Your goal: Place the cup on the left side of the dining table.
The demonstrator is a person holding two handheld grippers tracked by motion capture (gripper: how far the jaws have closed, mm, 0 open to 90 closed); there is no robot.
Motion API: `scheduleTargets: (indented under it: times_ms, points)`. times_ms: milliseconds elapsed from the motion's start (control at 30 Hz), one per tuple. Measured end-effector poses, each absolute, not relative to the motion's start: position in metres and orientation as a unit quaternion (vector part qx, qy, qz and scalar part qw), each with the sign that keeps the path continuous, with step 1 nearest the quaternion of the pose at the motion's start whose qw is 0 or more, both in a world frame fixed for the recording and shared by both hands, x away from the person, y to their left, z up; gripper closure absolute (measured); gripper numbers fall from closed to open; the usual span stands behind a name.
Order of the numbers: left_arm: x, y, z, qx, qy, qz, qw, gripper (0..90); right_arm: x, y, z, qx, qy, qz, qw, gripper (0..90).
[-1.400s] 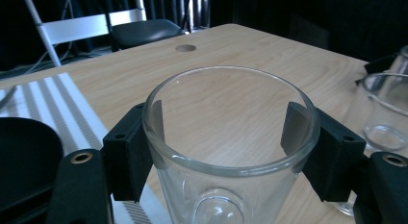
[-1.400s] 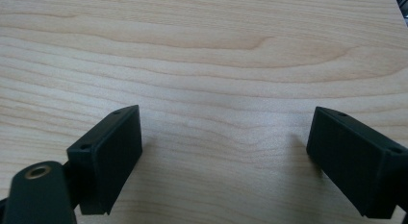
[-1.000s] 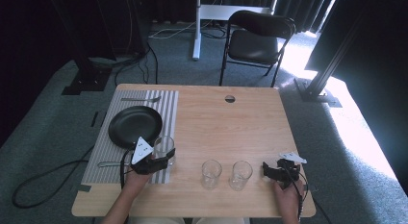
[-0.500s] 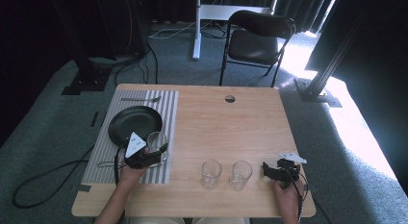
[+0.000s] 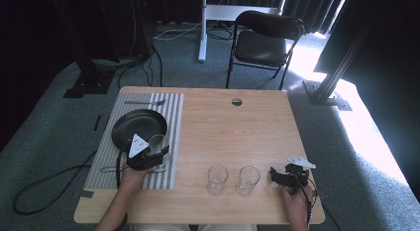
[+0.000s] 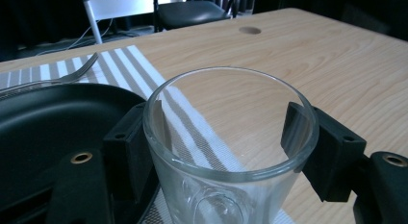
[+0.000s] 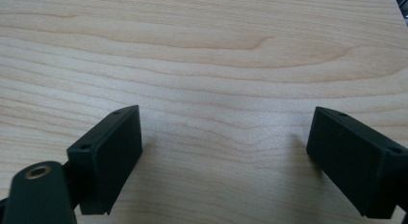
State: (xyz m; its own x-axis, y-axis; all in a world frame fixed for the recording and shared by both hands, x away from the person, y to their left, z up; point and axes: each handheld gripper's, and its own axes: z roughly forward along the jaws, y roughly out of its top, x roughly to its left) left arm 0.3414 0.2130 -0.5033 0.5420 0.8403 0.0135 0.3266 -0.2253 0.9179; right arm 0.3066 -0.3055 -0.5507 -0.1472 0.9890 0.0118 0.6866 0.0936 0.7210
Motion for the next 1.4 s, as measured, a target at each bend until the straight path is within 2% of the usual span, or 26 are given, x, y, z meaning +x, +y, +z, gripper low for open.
scheduleTargets:
  times_ms: [400,600,800,833,933,1000,1067,1233,1400]
  points:
    - [0.343,0.217,-0.504,0.745,0.384,0.262,0.479,29.3,0.307,-0.305,-0.551,0.602,0.695,0.300,0.252,11.6]
    - [0.344,0.215,-0.499,0.745,0.407,0.247,0.468,28.7,0.307,-0.305,-0.551,0.602,0.695,0.300,0.252,11.6]
    - [0.344,0.218,-0.497,0.738,0.427,0.234,0.467,18.2,0.307,-0.305,-0.551,0.603,0.695,0.300,0.252,11.6]
    - [0.343,0.217,-0.497,0.739,0.426,0.237,0.465,11.4,0.307,-0.306,-0.551,0.602,0.695,0.300,0.252,11.6]
    - [0.341,0.215,-0.495,0.744,0.426,0.245,0.453,9.3,0.307,-0.306,-0.551,0.602,0.695,0.300,0.252,11.6]
    - [0.341,0.214,-0.495,0.753,0.425,0.239,0.442,2.3,0.307,-0.305,-0.551,0.602,0.695,0.301,0.252,11.6]
    - [0.341,0.211,-0.497,0.764,0.426,0.245,0.418,1.9,0.307,-0.306,-0.551,0.602,0.695,0.300,0.252,11.6]
    - [0.338,0.210,-0.505,0.760,0.439,0.227,0.422,1.1,0.307,-0.305,-0.551,0.602,0.695,0.301,0.252,11.6]
    - [0.334,0.209,-0.508,0.763,0.444,0.241,0.404,1.1,0.307,-0.305,-0.551,0.602,0.695,0.301,0.252,11.6]
